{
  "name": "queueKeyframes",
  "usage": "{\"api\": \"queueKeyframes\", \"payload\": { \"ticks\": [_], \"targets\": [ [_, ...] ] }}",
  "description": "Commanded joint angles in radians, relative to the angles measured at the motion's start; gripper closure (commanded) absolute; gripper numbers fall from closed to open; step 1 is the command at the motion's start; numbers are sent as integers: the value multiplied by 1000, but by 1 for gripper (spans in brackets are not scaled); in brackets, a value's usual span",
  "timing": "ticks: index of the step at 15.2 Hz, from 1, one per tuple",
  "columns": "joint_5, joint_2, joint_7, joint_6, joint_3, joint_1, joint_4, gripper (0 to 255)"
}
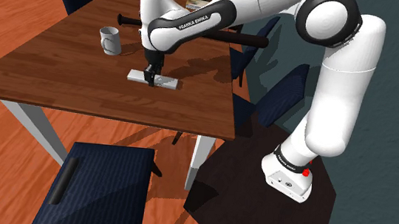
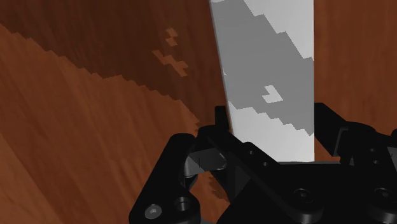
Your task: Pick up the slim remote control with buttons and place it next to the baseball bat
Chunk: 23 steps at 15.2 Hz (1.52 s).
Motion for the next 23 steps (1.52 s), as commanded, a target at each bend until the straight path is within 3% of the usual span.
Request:
{"api": "queueKeyframes", "payload": {
  "ticks": [1, 23],
  "targets": [
    [3, -8, -1, -22, 2, 0, 14, 255],
    [30, -99, -22, -282, 12, -3, 186, 255]
  ]
}}
